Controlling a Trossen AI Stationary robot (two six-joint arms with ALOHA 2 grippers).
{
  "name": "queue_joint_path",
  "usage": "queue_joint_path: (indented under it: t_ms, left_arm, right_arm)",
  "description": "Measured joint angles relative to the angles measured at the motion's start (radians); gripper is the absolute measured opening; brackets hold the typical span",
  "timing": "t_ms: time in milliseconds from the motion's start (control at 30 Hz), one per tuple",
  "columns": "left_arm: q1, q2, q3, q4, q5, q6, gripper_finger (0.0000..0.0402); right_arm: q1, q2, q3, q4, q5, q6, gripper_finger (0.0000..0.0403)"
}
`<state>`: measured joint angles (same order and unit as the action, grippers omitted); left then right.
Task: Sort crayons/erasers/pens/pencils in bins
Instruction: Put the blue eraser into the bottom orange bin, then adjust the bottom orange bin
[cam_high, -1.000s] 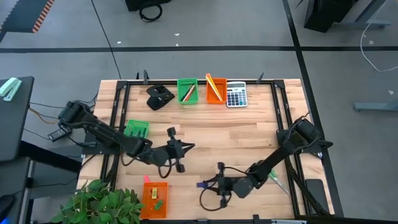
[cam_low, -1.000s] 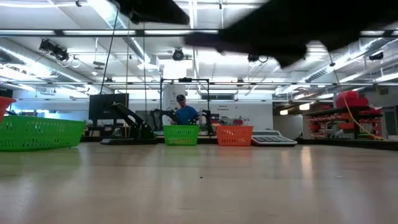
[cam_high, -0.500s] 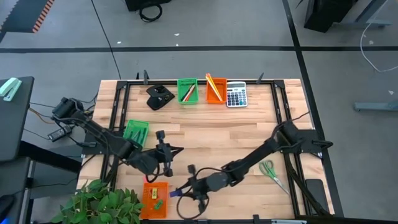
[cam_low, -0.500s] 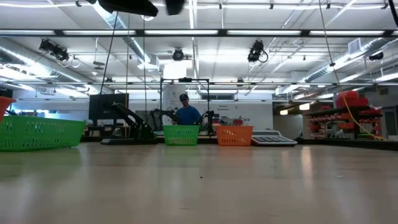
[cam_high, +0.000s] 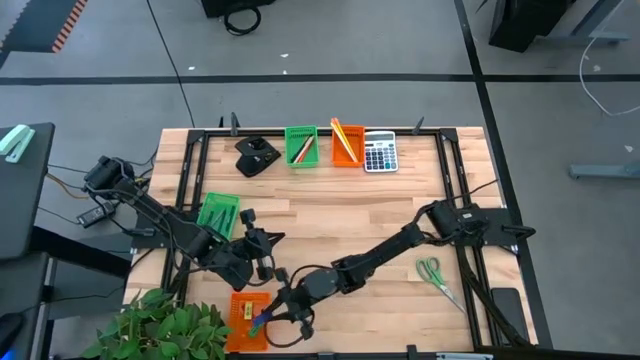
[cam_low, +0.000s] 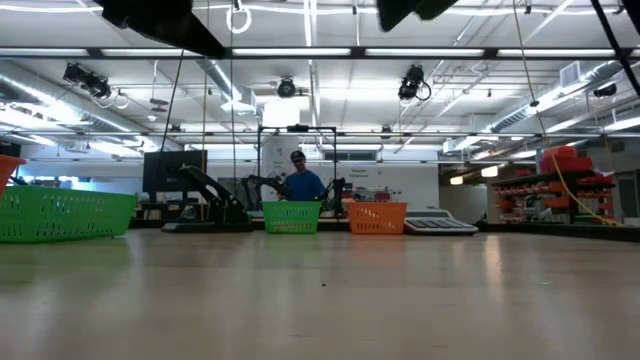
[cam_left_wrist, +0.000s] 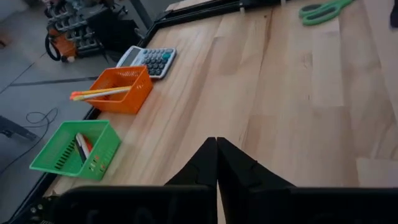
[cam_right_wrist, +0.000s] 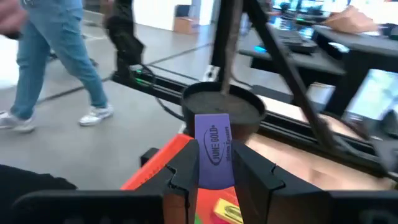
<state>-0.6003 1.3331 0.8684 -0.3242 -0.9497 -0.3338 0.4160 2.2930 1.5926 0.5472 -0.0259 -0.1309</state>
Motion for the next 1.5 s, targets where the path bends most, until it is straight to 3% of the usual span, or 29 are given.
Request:
queue_joint_path:
  t_ms: [300, 700, 933, 1233, 1500]
  left_arm:
    - [-0.022, 0.000, 0.000, -0.060, 0.007, -0.035, 0.0027]
    - [-0.171, 0.000, 0.000, -0.519, 0.013, -0.489, 0.0010]
    - [-0.213, 0.000, 0.000, -0.599, 0.014, -0.605, 0.0029]
    - [-0.224, 0.000, 0.000, -0.774, 0.087, -0.811, 0.0006]
    - [-0.221, 0.000, 0.000, -0.778, 0.082, -0.830, 0.0035]
  right_arm:
    - [-0.030, 0.084, 0.071, 0.001, -0.181, 0.033, 0.0090]
    - [-0.066, 0.102, 0.087, -0.052, -0.132, 0.031, 0.0090]
    - [-0.081, 0.101, 0.087, -0.051, -0.132, 0.034, 0.0096]
    - [-0.077, 0.101, 0.087, -0.041, -0.140, 0.030, 0.0132]
    - [-0.080, 0.101, 0.086, -0.016, -0.110, 0.033, 0.0144]
